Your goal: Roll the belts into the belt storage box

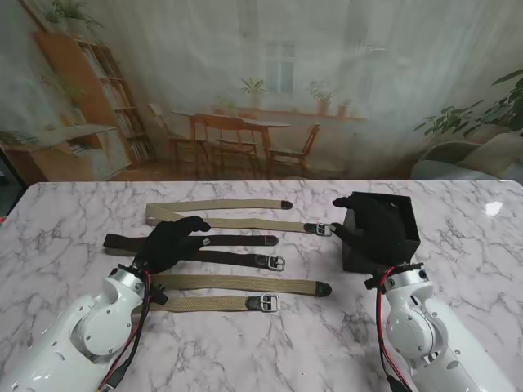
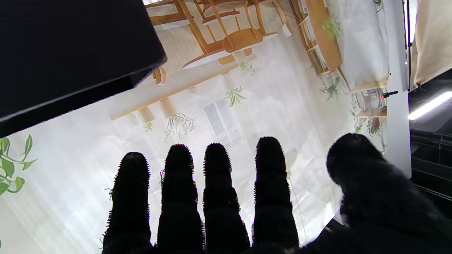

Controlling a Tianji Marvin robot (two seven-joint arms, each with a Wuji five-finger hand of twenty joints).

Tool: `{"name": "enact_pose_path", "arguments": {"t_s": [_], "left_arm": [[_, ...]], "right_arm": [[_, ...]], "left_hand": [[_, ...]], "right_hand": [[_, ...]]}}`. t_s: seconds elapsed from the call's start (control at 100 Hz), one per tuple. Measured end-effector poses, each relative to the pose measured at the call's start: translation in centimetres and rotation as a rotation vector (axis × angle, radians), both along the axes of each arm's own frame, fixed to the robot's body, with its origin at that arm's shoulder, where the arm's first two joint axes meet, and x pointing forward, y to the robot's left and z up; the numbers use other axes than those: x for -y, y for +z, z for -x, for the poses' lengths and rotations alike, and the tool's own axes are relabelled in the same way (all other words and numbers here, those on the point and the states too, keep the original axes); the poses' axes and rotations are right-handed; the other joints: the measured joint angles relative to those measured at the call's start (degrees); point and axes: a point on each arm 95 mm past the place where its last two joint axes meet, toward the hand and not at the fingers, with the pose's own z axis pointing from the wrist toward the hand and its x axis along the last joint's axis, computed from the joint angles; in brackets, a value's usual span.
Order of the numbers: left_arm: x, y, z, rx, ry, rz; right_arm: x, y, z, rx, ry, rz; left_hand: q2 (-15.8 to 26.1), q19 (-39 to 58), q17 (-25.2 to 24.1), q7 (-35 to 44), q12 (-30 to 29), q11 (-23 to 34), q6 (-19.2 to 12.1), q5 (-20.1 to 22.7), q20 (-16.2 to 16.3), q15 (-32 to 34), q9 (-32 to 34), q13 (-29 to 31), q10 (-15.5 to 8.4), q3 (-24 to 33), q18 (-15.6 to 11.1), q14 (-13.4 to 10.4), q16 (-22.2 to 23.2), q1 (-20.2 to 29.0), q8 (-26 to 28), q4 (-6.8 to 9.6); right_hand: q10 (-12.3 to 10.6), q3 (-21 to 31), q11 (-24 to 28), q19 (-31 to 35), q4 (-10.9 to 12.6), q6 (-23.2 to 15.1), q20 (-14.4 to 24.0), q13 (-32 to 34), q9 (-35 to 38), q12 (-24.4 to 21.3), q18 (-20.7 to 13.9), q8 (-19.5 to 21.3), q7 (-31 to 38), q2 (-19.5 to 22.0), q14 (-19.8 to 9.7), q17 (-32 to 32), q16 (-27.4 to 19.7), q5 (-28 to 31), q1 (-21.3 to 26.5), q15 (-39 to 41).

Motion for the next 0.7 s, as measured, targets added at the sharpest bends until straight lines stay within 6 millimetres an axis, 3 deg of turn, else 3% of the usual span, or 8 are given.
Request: {"name": "enact_pose_path", "arguments": {"t_s": [0.44, 0.7], "left_arm": [[0.3, 0.3, 0.0, 0.005, -0.031, -0.014], [-0.4, 2.3, 1.4, 0.002, -0.108, -0.136]], "right_arm": [[-0.3, 0.6, 0.7, 0.019, 0.005, -0.006], [-0.4, 0.4, 0.7, 0.007, 0.015, -0.002]], "left_hand": [[0.0, 0.0, 0.0, -0.1, 0.0, -0.1, 0.0, 0.0, 0.0, 0.0, 0.0, 0.0, 0.0, 0.0, 0.0, 0.0, 0.0, 0.0, 0.0, 0.00], [0.0, 0.0, 0.0, -0.7, -0.7, -0.8, 0.0, 0.0, 0.0, -0.5, 0.0, 0.0, -0.1, 0.0, 0.0, 0.0, -0.1, -1.2, 0.0, 0.00]], "right_hand": [[0.0, 0.0, 0.0, 0.2, 0.0, 0.0, 0.0, 0.0, 0.0, 0.0, 0.0, 0.0, 0.0, 0.0, 0.0, 0.0, 0.0, 0.0, 0.0, 0.0], [0.0, 0.0, 0.0, 0.2, 0.0, 0.0, 0.0, 0.0, 0.0, 0.0, 0.0, 0.0, 0.0, 0.0, 0.0, 0.0, 0.0, 0.0, 0.0, 0.0]]}}
